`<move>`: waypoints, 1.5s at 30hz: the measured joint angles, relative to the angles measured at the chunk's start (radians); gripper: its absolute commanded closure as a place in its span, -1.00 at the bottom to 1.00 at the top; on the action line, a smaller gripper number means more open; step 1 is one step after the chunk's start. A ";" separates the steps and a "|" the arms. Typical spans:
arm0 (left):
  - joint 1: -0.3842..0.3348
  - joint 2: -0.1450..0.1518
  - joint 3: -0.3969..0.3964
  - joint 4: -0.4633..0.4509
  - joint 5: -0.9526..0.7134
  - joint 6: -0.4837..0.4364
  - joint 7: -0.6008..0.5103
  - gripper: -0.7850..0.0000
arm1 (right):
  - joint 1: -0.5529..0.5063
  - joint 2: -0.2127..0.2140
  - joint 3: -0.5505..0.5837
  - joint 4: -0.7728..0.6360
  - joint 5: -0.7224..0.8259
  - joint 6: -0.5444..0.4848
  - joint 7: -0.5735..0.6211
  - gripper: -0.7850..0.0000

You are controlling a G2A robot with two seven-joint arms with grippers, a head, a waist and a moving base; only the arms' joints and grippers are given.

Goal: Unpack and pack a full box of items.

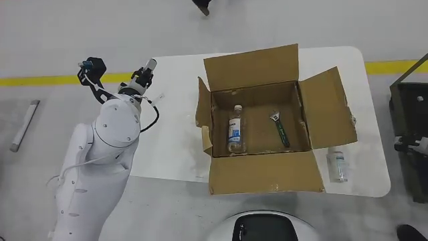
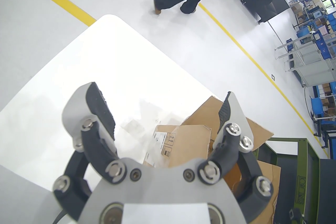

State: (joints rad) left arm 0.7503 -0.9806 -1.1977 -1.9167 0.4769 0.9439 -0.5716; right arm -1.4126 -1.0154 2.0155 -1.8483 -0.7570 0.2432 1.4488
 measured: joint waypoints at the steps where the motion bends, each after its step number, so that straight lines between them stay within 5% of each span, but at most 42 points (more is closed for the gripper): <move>1: 0.000 0.000 0.000 0.000 0.000 0.000 0.000 -1.00 | 0.009 0.007 -0.032 -0.002 -0.062 -0.019 0.040 1.00; 4: 0.000 0.000 0.000 0.000 0.000 0.000 0.000 -1.00 | 0.032 0.016 -0.086 -0.005 -0.163 -0.059 0.090 1.00; 16: 0.000 0.000 0.000 0.000 0.000 0.000 0.000 -1.00 | 0.033 0.015 -0.094 -0.017 -0.125 -0.065 0.037 1.00; 18: 0.000 0.000 0.000 0.000 0.000 0.000 0.000 -1.00 | 0.059 0.018 -0.100 -0.012 -0.115 -0.077 0.045 0.61; 25: 0.000 0.000 0.000 0.000 0.000 0.000 0.000 -1.00 | 0.237 0.037 -0.181 0.101 -0.121 -0.114 0.088 0.04; 31: 0.000 0.000 0.000 0.000 0.000 0.000 0.000 -1.00 | 0.369 0.055 -0.303 0.199 -0.167 -0.126 0.087 -0.10; 35: 0.000 0.000 0.000 0.000 0.000 0.000 0.000 -1.00 | 0.433 0.063 -0.386 0.233 -0.185 -0.133 0.087 -0.47; 41: 0.000 0.000 0.000 0.000 0.000 0.000 0.000 -1.00 | 0.492 0.068 -0.508 0.276 -0.213 -0.117 0.087 -0.40; 42: 0.000 0.000 0.000 0.000 0.000 0.000 0.000 -1.00 | 0.499 0.068 -0.525 0.284 -0.219 -0.113 0.087 -0.25; 44: 0.000 0.000 0.000 0.000 0.000 0.000 0.000 -1.00 | 0.518 0.068 -0.562 0.305 -0.242 -0.102 0.087 -0.25; 45: 0.000 0.000 0.000 0.000 0.000 0.000 0.000 -1.00 | 0.528 0.066 -0.581 0.316 -0.255 -0.095 0.087 -0.04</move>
State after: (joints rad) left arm 0.7503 -0.9806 -1.1977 -1.9167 0.4769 0.9439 -0.5716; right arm -0.8841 -0.9493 1.4342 -1.5320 -1.0116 0.1480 1.5359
